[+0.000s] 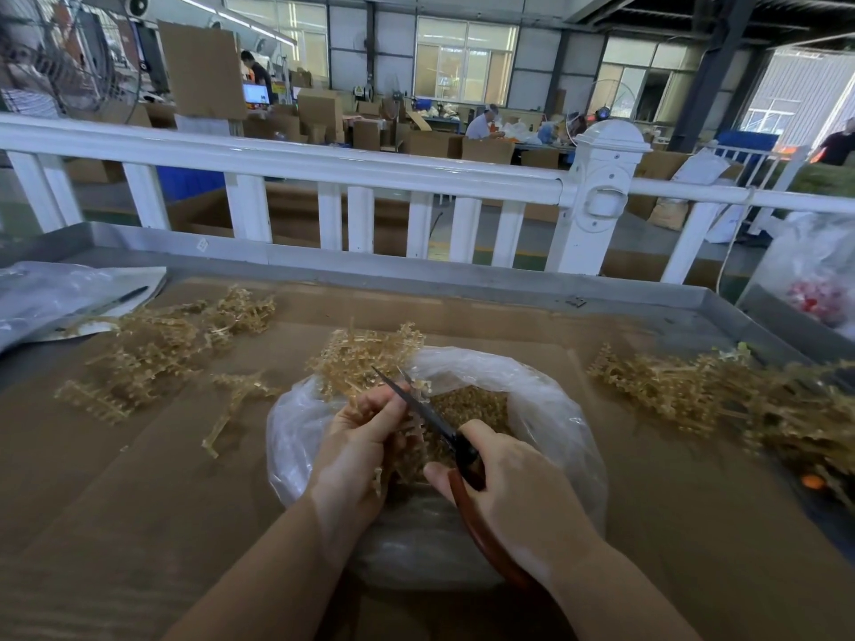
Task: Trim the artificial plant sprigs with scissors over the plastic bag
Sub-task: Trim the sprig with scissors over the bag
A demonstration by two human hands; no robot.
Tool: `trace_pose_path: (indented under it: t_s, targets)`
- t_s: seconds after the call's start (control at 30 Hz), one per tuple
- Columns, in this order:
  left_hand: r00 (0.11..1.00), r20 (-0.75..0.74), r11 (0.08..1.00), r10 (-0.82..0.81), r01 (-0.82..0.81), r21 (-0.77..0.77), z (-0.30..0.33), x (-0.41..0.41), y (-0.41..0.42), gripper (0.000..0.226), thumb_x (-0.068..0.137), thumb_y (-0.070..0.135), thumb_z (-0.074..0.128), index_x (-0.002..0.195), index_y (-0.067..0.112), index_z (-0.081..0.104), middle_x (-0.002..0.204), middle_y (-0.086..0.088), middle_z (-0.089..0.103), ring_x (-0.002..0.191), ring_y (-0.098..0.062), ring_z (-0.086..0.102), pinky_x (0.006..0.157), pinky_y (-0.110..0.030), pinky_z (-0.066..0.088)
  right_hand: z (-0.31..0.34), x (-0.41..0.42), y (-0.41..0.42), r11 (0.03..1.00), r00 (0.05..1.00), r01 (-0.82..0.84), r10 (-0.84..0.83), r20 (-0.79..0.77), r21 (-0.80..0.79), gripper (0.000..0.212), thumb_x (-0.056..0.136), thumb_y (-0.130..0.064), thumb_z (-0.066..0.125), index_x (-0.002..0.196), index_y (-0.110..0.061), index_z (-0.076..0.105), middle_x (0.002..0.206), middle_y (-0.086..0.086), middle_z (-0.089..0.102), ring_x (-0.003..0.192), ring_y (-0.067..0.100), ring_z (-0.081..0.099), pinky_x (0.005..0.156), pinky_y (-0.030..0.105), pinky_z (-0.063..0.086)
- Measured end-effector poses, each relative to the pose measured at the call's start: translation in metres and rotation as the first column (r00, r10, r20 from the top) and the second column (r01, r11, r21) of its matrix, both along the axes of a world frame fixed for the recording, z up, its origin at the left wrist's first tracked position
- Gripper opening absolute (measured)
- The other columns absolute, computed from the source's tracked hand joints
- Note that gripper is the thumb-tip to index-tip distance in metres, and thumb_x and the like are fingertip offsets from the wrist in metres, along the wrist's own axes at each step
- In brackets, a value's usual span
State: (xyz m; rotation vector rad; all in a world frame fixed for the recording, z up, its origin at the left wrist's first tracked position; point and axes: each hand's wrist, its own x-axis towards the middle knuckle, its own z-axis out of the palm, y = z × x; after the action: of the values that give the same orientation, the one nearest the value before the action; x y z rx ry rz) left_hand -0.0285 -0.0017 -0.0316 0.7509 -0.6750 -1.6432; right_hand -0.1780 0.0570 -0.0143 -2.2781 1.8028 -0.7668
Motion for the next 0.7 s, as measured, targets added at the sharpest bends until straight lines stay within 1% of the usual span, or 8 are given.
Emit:
trace_pose_path:
  t_s: [0.1, 0.2, 0.3, 0.37, 0.43, 0.53, 0.6, 0.7]
  targets:
    - [0.999, -0.009, 0.999, -0.046, 0.046, 0.004, 0.0015, 0.0022, 0.0023, 0.015, 0.069, 0.008, 0.068, 0.083, 0.007, 0.063, 0.064, -0.01, 0.067, 0.057, -0.02, 0.067, 0.052, -0.029, 0.055, -0.0011, 0.0021, -0.0016, 1.0, 1.0, 0.01, -0.01, -0.004, 0.0, 0.033, 0.086, -0.068, 0.04, 0.088, -0.035, 0.042, 0.079, -0.012, 0.054, 0.076, 0.002, 0.051, 0.063, 0.014, 0.036]
    - [0.995, 0.021, 0.995, -0.097, 0.097, -0.018, 0.0033, 0.0024, 0.0026, 0.016, 0.068, 0.009, 0.069, 0.083, 0.007, 0.063, 0.052, -0.004, 0.061, 0.05, -0.018, 0.061, 0.055, -0.03, 0.056, -0.0009, 0.0028, -0.0037, 1.0, 1.0, 0.016, -0.016, 0.012, 0.003, 0.033, 0.086, -0.067, 0.04, 0.085, -0.035, 0.042, 0.075, -0.011, 0.054, 0.072, 0.002, 0.051, 0.061, 0.014, 0.037]
    - [0.989, 0.044, 0.99, -0.14, 0.14, 0.003, 0.0052, 0.0023, 0.0018, 0.019, 0.066, 0.007, 0.069, 0.084, 0.005, 0.064, 0.058, -0.009, 0.065, 0.054, -0.021, 0.061, 0.053, -0.031, 0.056, -0.0003, 0.0017, -0.0054, 1.0, 0.999, 0.023, -0.024, 0.035, 0.009, 0.034, 0.086, -0.067, 0.042, 0.087, -0.033, 0.045, 0.077, -0.01, 0.056, 0.075, 0.003, 0.053, 0.068, 0.019, 0.044]
    - [0.988, 0.066, 0.99, -0.14, 0.139, 0.023, 0.0065, 0.0017, 0.0009, 0.02, 0.064, 0.007, 0.07, 0.084, 0.005, 0.065, 0.072, -0.014, 0.068, 0.066, -0.027, 0.061, 0.056, -0.034, 0.057, -0.0003, 0.0018, -0.0052, 1.0, 0.999, 0.03, -0.03, 0.033, 0.01, 0.033, 0.085, -0.067, 0.042, 0.087, -0.034, 0.045, 0.078, -0.01, 0.056, 0.077, 0.004, 0.053, 0.071, 0.021, 0.045]
    - [0.988, 0.077, 0.991, -0.13, 0.127, 0.053, 0.0064, 0.0006, -0.0004, 0.022, 0.065, 0.008, 0.069, 0.086, 0.006, 0.063, 0.078, -0.015, 0.068, 0.074, -0.029, 0.058, 0.061, -0.035, 0.056, -0.0008, 0.0026, -0.0042, 0.999, 0.999, 0.037, -0.037, 0.025, 0.005, 0.032, 0.085, -0.067, 0.042, 0.09, -0.035, 0.044, 0.08, -0.011, 0.055, 0.079, 0.004, 0.052, 0.071, 0.018, 0.043]
    - [0.991, 0.081, 0.989, -0.111, 0.103, 0.102, 0.0065, -0.0009, -0.0038, 0.021, 0.065, 0.009, 0.067, 0.085, 0.008, 0.062, 0.064, -0.009, 0.062, 0.067, -0.024, 0.054, 0.058, -0.032, 0.054, 0.0002, 0.0047, -0.0031, 0.999, 0.999, 0.043, -0.042, 0.028, -0.019, 0.03, 0.086, -0.065, 0.043, 0.095, -0.037, 0.045, 0.083, -0.012, 0.055, 0.081, 0.002, 0.05, 0.067, 0.013, 0.037]
    - [0.99, 0.063, 0.985, -0.129, 0.121, 0.121, 0.0075, -0.0015, -0.005, 0.017, 0.065, 0.009, 0.066, 0.081, 0.009, 0.064, 0.063, -0.007, 0.057, 0.066, -0.023, 0.051, 0.064, -0.035, 0.05, 0.0017, 0.0066, -0.003, 0.999, 0.999, 0.045, -0.045, 0.031, -0.028, 0.031, 0.087, -0.065, 0.043, 0.097, -0.036, 0.046, 0.085, -0.013, 0.054, 0.082, 0.002, 0.049, 0.066, 0.012, 0.036]
    - [0.983, 0.031, 0.976, -0.18, 0.175, 0.129, 0.0083, -0.0013, -0.0045, 0.005, 0.067, 0.009, 0.065, 0.066, 0.013, 0.069, 0.057, -0.004, 0.06, 0.057, -0.019, 0.057, 0.065, -0.033, 0.048, 0.0041, 0.0098, -0.0038, 0.999, 0.998, 0.046, -0.044, 0.054, -0.024, 0.03, 0.087, -0.064, 0.043, 0.095, -0.035, 0.045, 0.083, -0.012, 0.053, 0.081, 0.002, 0.048, 0.062, 0.011, 0.033]
